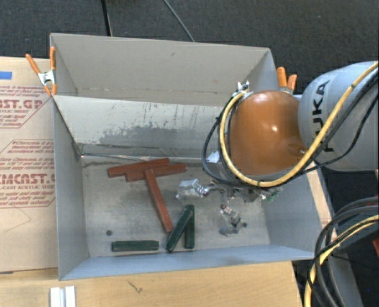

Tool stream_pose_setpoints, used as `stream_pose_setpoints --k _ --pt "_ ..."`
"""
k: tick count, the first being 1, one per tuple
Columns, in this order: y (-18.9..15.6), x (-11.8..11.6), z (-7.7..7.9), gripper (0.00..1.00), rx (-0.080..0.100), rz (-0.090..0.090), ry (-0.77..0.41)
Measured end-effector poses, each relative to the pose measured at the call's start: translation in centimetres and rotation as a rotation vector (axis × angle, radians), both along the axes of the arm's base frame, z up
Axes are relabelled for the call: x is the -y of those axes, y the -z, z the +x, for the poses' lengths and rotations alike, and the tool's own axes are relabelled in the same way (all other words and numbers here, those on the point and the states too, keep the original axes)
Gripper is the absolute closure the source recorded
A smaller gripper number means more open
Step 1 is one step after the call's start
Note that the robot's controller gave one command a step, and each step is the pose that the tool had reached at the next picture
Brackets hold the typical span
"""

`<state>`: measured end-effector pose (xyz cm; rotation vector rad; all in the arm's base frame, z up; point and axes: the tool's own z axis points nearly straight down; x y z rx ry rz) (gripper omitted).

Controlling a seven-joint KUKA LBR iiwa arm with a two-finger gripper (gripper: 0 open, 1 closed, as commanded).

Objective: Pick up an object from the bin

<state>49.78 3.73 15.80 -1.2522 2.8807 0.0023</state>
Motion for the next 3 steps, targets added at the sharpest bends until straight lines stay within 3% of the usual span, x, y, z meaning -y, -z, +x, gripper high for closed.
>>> stream_pose_setpoints --k 1,2,3 --pt "8.8 0.4 1.8 1.0 -0.002 0.0 -0.122" --pt "8.8 0.4 1.8 1.0 -0.002 0.0 -0.122" --pt "-4.3 1.5 4.1 1.0 0.003 0.001 -0.164"
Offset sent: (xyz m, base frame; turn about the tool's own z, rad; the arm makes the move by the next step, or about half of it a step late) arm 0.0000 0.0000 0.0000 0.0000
